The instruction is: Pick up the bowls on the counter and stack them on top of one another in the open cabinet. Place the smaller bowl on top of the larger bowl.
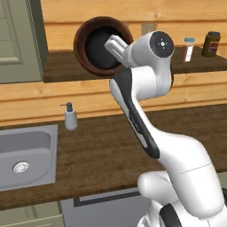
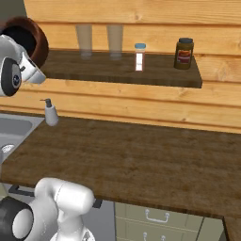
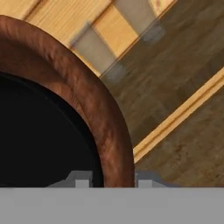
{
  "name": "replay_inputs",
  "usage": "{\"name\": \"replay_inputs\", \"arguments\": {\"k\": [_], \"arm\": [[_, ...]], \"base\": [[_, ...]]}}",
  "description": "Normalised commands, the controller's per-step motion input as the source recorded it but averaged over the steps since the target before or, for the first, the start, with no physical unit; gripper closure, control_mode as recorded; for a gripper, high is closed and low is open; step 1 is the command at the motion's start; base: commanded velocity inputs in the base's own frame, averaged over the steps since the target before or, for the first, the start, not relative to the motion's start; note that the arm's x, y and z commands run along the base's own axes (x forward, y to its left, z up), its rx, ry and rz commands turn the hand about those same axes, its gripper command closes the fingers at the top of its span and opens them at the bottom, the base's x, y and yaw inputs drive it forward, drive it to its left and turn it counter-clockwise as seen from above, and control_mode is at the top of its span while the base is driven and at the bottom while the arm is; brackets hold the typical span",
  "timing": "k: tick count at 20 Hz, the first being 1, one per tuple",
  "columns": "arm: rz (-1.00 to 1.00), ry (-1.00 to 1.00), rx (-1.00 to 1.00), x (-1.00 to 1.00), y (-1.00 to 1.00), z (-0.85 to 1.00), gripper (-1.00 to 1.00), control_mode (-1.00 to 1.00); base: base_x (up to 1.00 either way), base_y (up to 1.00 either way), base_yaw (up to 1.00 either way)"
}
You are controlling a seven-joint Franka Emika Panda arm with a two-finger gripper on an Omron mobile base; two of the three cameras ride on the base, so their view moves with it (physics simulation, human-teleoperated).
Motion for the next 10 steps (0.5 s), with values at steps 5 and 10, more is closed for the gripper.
{"name": "replay_inputs", "arguments": {"k": [5, 10], "arm": [[-0.01, 0.18, 0.0, 0.83, 0.04, 0.08, 1.0, -1.0], [-0.04, 0.01, 0.0, 0.83, 0.19, -0.03, 1.0, -1.0]], "base": [[0.0, 0.0, 0.0], [0.0, 0.0, 0.0]]}}
